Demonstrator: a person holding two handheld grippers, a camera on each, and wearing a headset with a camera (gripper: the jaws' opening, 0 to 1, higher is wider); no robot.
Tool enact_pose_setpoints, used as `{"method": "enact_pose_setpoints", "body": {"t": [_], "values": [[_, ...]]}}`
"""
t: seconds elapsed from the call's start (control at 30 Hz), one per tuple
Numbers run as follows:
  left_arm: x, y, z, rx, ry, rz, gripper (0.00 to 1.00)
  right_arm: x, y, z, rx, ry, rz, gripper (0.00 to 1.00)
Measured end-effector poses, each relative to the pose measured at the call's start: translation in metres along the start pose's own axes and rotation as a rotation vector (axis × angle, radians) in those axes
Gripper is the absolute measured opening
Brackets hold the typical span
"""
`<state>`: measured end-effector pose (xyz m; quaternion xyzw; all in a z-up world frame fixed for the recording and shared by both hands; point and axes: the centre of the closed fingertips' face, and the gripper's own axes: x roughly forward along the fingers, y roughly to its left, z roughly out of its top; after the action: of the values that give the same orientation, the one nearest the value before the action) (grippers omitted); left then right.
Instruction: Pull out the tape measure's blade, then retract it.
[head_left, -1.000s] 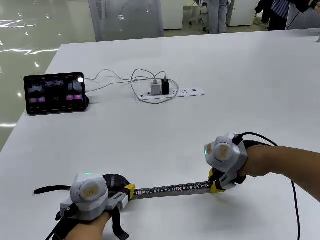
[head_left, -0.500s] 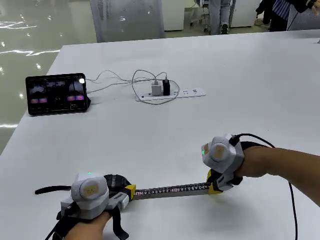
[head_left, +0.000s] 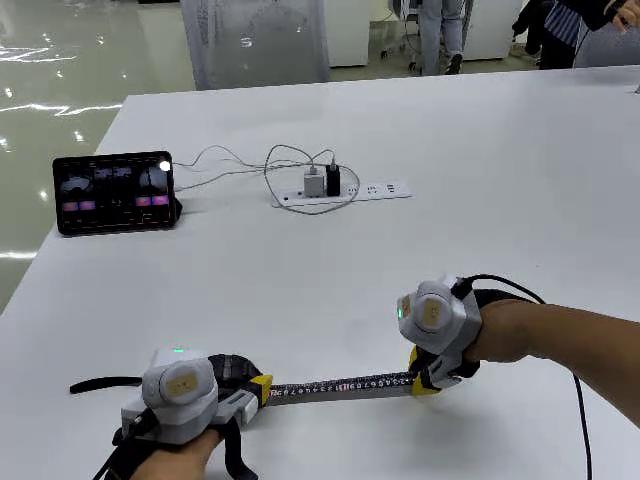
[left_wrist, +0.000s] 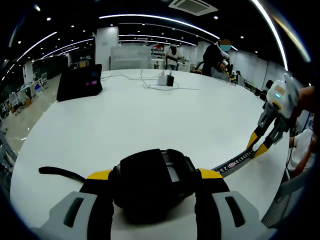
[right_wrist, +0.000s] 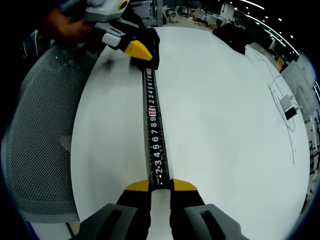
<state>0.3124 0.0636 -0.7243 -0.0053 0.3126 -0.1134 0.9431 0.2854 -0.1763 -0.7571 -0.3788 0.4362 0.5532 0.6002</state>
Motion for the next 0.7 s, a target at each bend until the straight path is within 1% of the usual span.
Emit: {"method": "enact_pose_setpoints", "body": {"t": [0.17, 0.3, 0.6, 0.7], "values": [[0.0, 0.0, 0.0, -0.003, 0.0, -0.002, 0.61, 0.001, 0.001, 0.003, 0.013, -0.003, -0.002, 0.1], [0.0, 0.0, 0.0, -0.005, 0.003, -0.003, 0.61, 0.002, 0.001, 0.005, 0.015, -0.012, -0.002, 0.1], [0.001, 0.0, 0.0, -0.003, 0.0, -0.002, 0.61, 0.004, 0.001, 0.01, 0.002, -0.019, -0.002, 0.1], [0.0, 0.0, 0.0, -0.004, 0.002, -0.003, 0.61, 0.005, 0.001, 0.012, 0.008, -0.02, -0.002, 0.1]]}}
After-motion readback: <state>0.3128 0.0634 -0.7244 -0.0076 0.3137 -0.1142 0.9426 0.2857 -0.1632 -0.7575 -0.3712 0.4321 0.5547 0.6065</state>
